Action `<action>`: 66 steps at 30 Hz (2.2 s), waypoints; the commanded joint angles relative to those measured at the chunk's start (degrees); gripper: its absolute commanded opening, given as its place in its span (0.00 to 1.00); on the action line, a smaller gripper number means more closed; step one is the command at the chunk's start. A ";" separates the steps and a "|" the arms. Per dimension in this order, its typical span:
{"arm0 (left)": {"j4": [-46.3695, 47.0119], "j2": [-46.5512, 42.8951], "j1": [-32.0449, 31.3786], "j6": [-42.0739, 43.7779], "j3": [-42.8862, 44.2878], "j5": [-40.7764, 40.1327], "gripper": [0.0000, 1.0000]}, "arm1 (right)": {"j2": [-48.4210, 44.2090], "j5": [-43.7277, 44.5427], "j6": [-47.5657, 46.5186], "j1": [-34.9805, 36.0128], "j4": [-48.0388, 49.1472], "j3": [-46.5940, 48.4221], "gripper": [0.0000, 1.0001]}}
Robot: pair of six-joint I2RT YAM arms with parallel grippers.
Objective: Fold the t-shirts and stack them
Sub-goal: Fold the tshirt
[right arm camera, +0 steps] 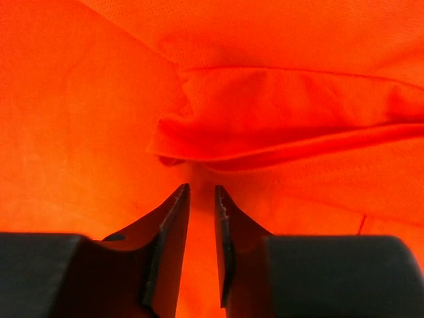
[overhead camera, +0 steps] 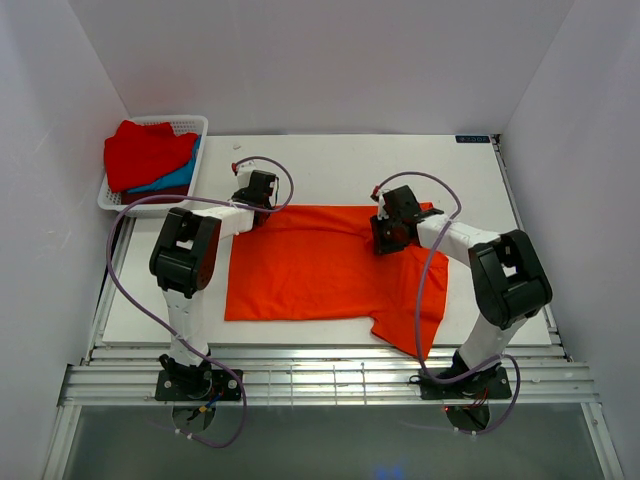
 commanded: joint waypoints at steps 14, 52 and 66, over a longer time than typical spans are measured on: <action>-2.05 -3.53 -7.82 6.48 6.80 4.32 0.07 | 3.12 15.41 -0.32 -5.19 0.79 9.44 0.31; 5.08 5.35 -19.95 5.34 9.71 18.04 0.15 | 4.45 8.12 -1.47 -11.17 1.32 8.21 0.29; 4.64 3.51 -19.95 5.87 8.48 16.63 0.15 | 5.07 12.87 -1.64 -11.17 -0.09 7.77 0.27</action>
